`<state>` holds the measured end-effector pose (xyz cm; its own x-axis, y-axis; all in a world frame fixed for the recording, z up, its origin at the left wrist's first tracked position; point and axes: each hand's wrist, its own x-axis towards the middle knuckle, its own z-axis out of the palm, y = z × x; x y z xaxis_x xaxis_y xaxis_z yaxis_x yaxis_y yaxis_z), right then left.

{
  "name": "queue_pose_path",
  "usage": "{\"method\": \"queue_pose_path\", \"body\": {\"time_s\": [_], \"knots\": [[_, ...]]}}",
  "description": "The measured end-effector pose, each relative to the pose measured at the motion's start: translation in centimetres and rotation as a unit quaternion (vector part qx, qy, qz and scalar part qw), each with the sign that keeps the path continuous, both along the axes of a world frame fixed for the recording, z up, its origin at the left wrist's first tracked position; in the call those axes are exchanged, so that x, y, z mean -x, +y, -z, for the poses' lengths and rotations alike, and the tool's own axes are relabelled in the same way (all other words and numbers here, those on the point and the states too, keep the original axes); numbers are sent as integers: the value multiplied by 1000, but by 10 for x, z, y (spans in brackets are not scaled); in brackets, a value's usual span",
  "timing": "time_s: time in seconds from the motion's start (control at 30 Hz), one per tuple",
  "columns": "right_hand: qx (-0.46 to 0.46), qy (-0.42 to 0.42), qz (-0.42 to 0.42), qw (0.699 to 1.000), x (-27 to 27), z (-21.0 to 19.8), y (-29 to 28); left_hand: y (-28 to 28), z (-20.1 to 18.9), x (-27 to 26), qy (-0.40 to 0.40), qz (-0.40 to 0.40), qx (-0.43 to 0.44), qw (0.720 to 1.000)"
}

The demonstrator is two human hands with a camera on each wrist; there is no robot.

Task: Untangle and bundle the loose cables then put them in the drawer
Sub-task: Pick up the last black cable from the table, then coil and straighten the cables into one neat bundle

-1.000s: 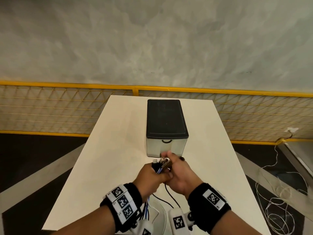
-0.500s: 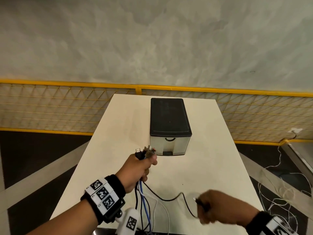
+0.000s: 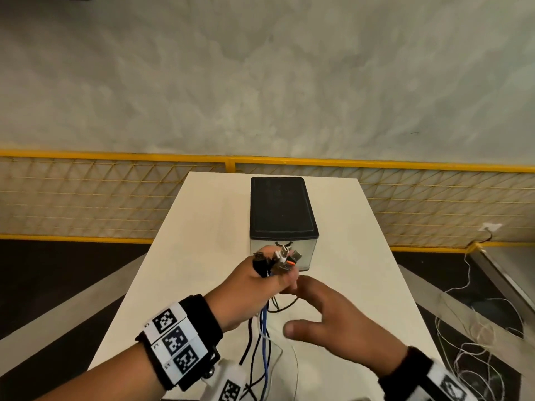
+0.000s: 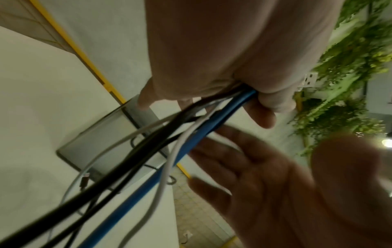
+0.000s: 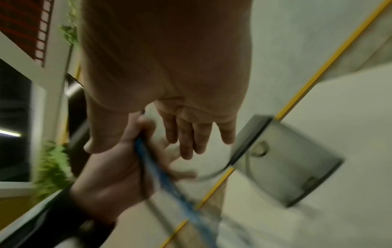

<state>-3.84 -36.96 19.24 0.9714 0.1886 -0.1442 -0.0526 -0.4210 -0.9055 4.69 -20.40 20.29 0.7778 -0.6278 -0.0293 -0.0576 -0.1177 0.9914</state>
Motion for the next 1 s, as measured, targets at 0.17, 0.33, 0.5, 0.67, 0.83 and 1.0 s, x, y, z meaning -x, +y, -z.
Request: {"method": "queue_pose_path", "body": {"time_s": [0.17,0.33,0.5,0.67,0.83,1.0], "knots": [[-148,-76,43,985,-26,-8,53,-11,-24,-10,6,-75,64,995],[-152,-96,19,984,-38,-19,56,-4,-41,-18,46,-32,77,995],[-107,-84,-17,991,-44,-26,50,11,-45,-21,67,78,31,994],[-68,-78,-61,993,-43,-32,55,20,-52,-22,27,112,21,993],[-121,-55,-69,989,-40,-39,56,13,-47,-19,28,85,136,987],[-209,4,-59,976,-34,-17,52,2,-57,-20,147,-4,310,939]]}}
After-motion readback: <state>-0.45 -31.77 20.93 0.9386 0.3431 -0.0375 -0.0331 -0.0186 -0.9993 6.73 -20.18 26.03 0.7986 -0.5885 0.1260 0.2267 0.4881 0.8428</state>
